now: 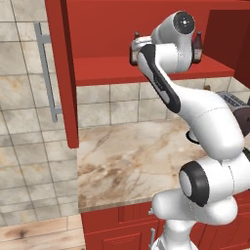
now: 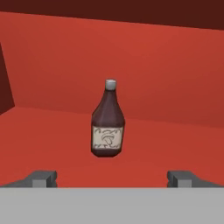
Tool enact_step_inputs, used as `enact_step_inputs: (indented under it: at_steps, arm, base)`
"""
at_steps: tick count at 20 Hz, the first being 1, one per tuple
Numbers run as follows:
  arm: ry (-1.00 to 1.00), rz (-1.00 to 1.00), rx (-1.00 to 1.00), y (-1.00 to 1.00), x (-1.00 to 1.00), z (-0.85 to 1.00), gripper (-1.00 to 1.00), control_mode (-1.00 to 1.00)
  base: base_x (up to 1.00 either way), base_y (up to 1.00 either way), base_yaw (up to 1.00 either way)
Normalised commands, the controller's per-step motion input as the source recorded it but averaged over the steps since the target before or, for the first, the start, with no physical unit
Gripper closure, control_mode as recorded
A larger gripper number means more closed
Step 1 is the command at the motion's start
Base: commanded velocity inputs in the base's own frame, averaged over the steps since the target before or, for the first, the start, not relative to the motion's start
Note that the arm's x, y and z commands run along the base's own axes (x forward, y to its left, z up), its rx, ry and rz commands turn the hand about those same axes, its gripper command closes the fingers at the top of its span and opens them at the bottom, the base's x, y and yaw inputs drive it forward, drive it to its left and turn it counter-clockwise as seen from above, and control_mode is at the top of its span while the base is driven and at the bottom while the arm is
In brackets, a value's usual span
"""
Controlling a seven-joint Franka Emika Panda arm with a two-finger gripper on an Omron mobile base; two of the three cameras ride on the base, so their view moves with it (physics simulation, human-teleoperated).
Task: Move the ketchup and ketchup from the cabinet to the dining counter.
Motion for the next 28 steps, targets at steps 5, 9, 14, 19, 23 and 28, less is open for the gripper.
enact_step_inputs:
  at_steps: [5, 9, 14, 19, 23, 28]
  arm:
    - [0.00, 0.00, 0.00, 0.07, 0.44, 0.00, -1.00, -1.00]
    - [0.00, 0.00, 0.00, 0.14, 0.38, 0.00, -1.00, -1.00]
    - [0.00, 0.00, 0.00, 0.13, 0.32, -0.02, -1.00, -1.00]
    - [0.00, 0.00, 0.00, 0.02, 0.34, -0.02, -1.00, -1.00]
    - [0.00, 0.00, 0.00, -0.04, 0.21, -0.06, -1.00, -1.00]
    - [0.00, 0.01, 0.00, -0.02, 0.17, -0.09, -1.00, -1.00]
  base:
    - [0.00, 0.00, 0.00]
    - [0.00, 0.00, 0.00]
    - [0.00, 0.00, 0.00]
    - [0.00, 0.00, 0.00]
    - [0.00, 0.00, 0.00]
    - [0.00, 0.00, 0.00]
